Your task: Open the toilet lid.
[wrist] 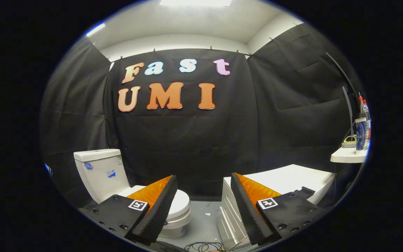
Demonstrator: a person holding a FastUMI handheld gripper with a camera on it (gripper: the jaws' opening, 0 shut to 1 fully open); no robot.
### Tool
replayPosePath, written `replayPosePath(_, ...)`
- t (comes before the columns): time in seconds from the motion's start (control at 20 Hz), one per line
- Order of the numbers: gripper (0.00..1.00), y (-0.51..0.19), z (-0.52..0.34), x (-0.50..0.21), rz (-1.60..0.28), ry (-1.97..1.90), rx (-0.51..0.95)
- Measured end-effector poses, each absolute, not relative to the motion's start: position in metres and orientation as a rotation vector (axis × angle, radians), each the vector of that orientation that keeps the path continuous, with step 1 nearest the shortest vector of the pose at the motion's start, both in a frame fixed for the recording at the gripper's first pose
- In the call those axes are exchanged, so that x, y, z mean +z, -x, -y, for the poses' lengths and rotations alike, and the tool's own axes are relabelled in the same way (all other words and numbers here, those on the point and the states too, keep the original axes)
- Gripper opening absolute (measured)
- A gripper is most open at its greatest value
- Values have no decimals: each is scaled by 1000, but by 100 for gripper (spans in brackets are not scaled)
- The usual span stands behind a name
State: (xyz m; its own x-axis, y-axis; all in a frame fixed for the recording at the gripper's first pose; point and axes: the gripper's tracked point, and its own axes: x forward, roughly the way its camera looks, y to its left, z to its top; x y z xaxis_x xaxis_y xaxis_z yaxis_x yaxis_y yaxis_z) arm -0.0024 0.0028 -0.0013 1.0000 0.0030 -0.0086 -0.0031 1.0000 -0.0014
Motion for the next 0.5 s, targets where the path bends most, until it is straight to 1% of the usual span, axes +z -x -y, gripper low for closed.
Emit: replayPosePath(0.5,98,5,-6,9,25,27,-8)
